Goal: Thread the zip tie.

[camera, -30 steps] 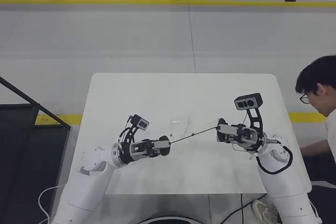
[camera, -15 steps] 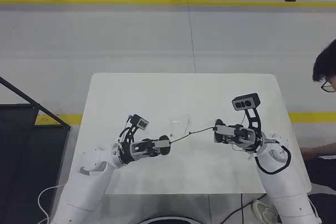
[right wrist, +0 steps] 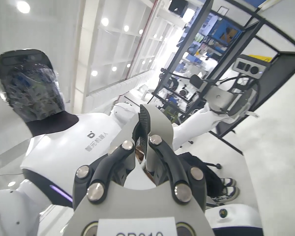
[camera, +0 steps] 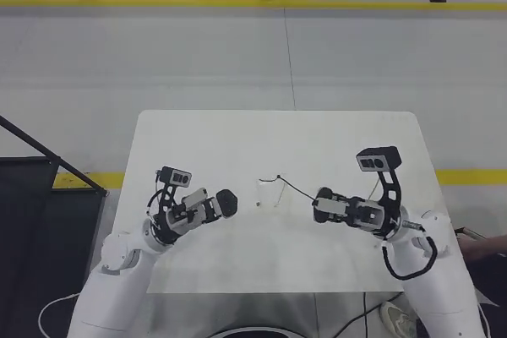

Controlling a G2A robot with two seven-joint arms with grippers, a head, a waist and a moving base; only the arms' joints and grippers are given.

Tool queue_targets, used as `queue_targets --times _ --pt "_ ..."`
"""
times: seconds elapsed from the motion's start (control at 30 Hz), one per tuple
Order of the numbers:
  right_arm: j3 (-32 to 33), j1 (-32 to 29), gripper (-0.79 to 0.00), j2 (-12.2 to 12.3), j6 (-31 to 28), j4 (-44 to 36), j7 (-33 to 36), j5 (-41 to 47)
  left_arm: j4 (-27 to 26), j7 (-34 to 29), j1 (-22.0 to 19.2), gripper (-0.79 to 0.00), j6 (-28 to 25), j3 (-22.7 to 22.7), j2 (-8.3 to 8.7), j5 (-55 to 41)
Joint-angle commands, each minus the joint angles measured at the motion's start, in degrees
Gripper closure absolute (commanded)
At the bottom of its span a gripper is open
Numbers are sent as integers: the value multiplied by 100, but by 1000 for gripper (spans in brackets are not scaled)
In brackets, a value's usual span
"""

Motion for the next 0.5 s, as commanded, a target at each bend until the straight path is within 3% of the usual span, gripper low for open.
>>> queue_targets --times 0.0,0.1,0.17,0.47 --pt "58 -212 0 14 -92 -249 -439 -651 -49 289 106 -785 -24 -77 8 162" --pt "150 -480 0 36 -103 -514 -944 -1392 -86 532 181 -785 -74 -126 12 316" --pt "228 -668 0 16 -280 -598 -1575 -1417 -86 532 181 -785 -74 -126 12 316" --pt "228 -668 0 16 -280 -598 -1575 -1417 -86 532 181 -785 -74 -126 12 316"
